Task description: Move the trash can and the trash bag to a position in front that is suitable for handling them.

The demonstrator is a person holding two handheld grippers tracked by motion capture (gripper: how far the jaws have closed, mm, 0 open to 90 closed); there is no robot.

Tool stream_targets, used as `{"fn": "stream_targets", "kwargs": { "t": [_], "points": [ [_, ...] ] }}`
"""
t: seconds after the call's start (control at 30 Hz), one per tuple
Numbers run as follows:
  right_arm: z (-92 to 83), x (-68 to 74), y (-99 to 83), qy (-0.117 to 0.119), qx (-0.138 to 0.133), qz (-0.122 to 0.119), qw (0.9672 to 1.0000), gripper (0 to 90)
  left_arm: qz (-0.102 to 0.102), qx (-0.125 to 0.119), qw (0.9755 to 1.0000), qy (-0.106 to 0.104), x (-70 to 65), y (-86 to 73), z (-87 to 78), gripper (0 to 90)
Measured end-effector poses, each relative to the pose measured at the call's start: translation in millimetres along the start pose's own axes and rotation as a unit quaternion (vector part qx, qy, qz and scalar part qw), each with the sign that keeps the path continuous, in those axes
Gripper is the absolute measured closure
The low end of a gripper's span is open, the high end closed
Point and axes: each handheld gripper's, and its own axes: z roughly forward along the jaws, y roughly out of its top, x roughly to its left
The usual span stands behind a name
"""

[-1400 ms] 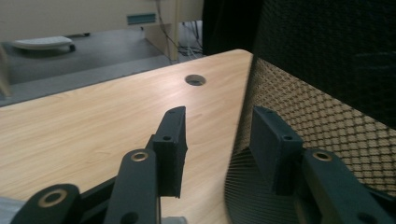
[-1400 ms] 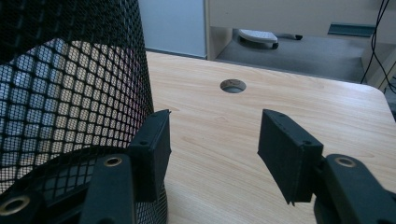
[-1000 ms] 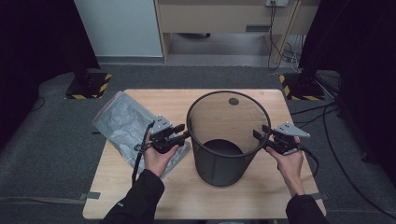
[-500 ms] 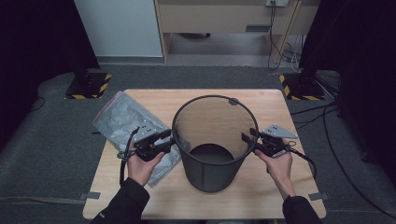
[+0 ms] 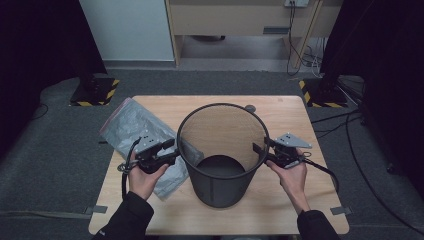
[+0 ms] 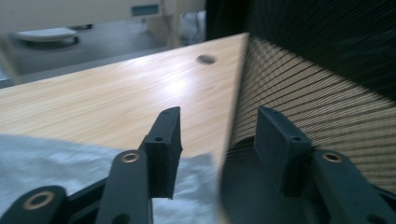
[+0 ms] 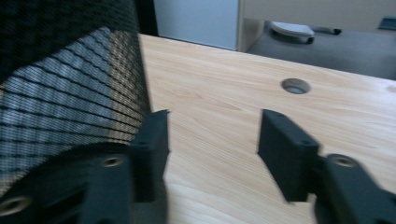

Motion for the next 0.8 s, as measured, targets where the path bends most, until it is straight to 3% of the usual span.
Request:
{"fn": "stream_targets", "kwargs": {
  "t": [0.03,0.07,0.17,0.27,0.4,0.57,0.6,0.73,0.8],
  "points": [
    [0.0,0.0,0.0,0.0,0.0,0.0,1.0,41.7,0.0,0.0,1.0,0.0,0.0,0.0,0.0,47.4],
    [-1.8,-2.7,0.2,-0.005,0.004,-0.008,0.9999,40.0,0.002,0.008,0.9999,0.013,5.9,-4.8,3.4,47.4],
    [-9.4,-14.6,-4.1,-0.013,0.003,0.002,0.9999,31.7,-0.006,0.041,0.9981,0.046,28.3,-24.6,17.7,42.2],
    [-19.3,-28.2,-14.4,-0.028,0.024,0.001,0.9993,26.6,-0.024,0.089,0.9931,0.072,47.9,-50.6,33.0,37.5],
    [-32.8,-43.0,-34.4,-0.03,0.047,0.013,0.9984,22.2,-0.024,0.144,0.9853,0.089,62.5,-80.4,44.5,34.1],
    [-36.6,-50.0,-41.0,-0.035,0.054,0.022,0.9977,20.1,-0.019,0.172,0.9808,0.09,63.8,-96.3,45.8,32.8],
    [-36.0,-50.3,-42.1,-0.034,0.056,0.024,0.9975,19.5,-0.02,0.166,0.9819,0.088,62.2,-100.1,46.2,32.8],
    [-33.0,-49.2,-46.0,-0.032,0.071,0.014,0.9969,18.5,-0.016,0.169,0.9816,0.087,58.9,-102.0,42.4,32.0],
    [-33.2,-50.0,-47.8,-0.03,0.075,0.017,0.9966,18.1,-0.013,0.158,0.9836,0.086,57.6,-106.3,38.5,32.1]
  ]
}}
